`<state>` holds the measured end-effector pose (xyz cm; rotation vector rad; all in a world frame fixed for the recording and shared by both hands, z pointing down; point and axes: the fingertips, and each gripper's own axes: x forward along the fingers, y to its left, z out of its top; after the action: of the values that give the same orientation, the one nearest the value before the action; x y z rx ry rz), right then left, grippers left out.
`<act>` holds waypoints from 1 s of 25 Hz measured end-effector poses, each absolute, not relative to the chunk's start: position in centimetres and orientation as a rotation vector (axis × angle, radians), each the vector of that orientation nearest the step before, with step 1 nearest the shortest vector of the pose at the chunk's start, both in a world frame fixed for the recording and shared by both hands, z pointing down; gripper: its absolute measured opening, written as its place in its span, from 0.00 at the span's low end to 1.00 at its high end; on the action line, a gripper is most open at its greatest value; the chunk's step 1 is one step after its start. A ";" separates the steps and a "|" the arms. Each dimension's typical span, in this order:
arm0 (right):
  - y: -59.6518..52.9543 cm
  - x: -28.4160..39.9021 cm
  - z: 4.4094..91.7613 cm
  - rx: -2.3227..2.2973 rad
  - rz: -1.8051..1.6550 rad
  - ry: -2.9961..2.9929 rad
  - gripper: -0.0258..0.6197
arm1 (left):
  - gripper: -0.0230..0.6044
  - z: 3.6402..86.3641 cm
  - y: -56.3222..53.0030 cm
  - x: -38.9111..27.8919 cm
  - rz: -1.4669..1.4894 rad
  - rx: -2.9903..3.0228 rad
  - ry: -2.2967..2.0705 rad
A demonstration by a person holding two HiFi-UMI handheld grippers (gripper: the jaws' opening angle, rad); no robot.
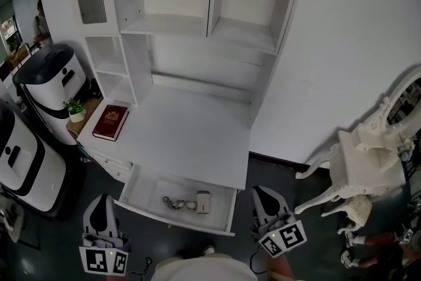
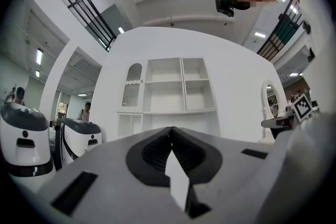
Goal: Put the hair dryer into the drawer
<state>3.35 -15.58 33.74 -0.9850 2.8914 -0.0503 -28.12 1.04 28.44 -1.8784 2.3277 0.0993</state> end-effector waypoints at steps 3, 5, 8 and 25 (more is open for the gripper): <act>-15.1 3.3 33.7 -0.993 -0.050 2.893 0.05 | 0.06 28.3 0.8 -27.9 0.116 -1.899 2.310; -14.9 3.4 33.7 -1.004 -0.051 2.890 0.05 | 0.06 28.4 0.7 -27.8 0.117 -1.913 2.301; -14.5 3.4 33.7 -1.017 -0.053 2.886 0.05 | 0.06 28.5 0.8 -27.9 0.122 -1.928 2.298; -11.0 2.5 34.1 -1.058 0.015 2.908 0.05 | 0.06 28.8 2.2 -27.9 0.126 -1.988 2.261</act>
<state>2.53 -11.00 34.10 -1.0578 2.9082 0.0150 -27.93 2.22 28.85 -1.9880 2.2606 0.1256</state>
